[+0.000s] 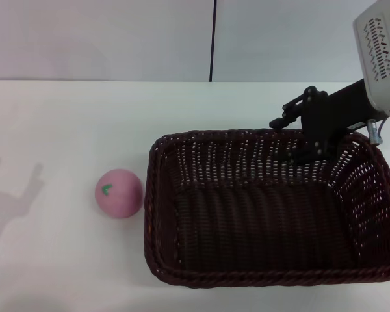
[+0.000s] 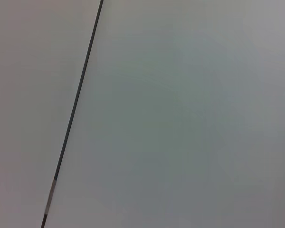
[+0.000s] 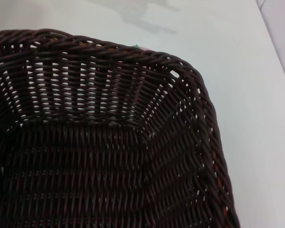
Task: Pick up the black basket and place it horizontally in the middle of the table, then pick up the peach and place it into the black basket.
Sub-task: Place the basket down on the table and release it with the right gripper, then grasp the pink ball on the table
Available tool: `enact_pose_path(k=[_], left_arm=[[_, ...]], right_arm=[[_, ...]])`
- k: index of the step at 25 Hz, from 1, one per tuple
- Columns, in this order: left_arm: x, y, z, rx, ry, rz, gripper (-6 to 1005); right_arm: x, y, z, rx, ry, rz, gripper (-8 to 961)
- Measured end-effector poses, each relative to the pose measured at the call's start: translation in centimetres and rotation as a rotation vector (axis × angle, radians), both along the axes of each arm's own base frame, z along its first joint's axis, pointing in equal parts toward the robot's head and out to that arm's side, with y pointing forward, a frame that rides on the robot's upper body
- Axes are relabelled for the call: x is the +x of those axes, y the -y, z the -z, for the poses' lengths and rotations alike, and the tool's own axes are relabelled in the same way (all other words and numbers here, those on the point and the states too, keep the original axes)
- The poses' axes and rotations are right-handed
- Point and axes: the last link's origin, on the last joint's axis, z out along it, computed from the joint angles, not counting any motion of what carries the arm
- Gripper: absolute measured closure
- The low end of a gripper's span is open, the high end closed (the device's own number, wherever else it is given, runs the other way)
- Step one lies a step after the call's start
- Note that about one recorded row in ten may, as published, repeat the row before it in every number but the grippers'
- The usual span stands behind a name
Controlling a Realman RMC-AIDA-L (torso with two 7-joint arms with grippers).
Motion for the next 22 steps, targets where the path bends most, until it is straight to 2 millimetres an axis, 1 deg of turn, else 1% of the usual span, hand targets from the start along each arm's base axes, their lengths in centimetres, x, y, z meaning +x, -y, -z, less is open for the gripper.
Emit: enact_pose_path(k=[3,6,8,10,13,17,20,22], left_arm=[[0.0,0.0,0.0,-0.002,-0.001,0.002,168],[0.1,0.1,0.0,-0.012,-0.007,0.012,168],[0.2,0.2,0.1,-0.032,-0.017,0.03,168],[0.3,0.2,0.0,-0.065,-0.031,0.062,168],[0.3,0.1,-0.6,-0.119,-0.034,0.102,168],[0.5,-0.4,-1.2,-0.241,-0.077,0.167,168],[0.6,-1.2,-1.1,-0.381,-0.114,0.203,168],[0.6,-1.2,-1.1,-0.381,-0.114,0.203,168]], right_arm=[[-0.1,0.0,-0.3,0.016,-0.016,-0.001,445],[-0.6,0.5,-1.4,0.04,-0.093,-0.014,357],[-1.1,1.1,-2.6,0.065,-0.169,-0.014,314],[-1.3,1.9,-4.2,0.098,-0.251,0.006,271],[-1.1,3.2,-6.5,0.144,-0.384,0.055,271],[0.2,5.1,-8.8,0.211,-0.623,0.143,271],[2.3,6.8,-10.1,0.266,-0.815,0.219,270],[3.8,8.0,-10.6,0.304,-0.942,0.247,270]])
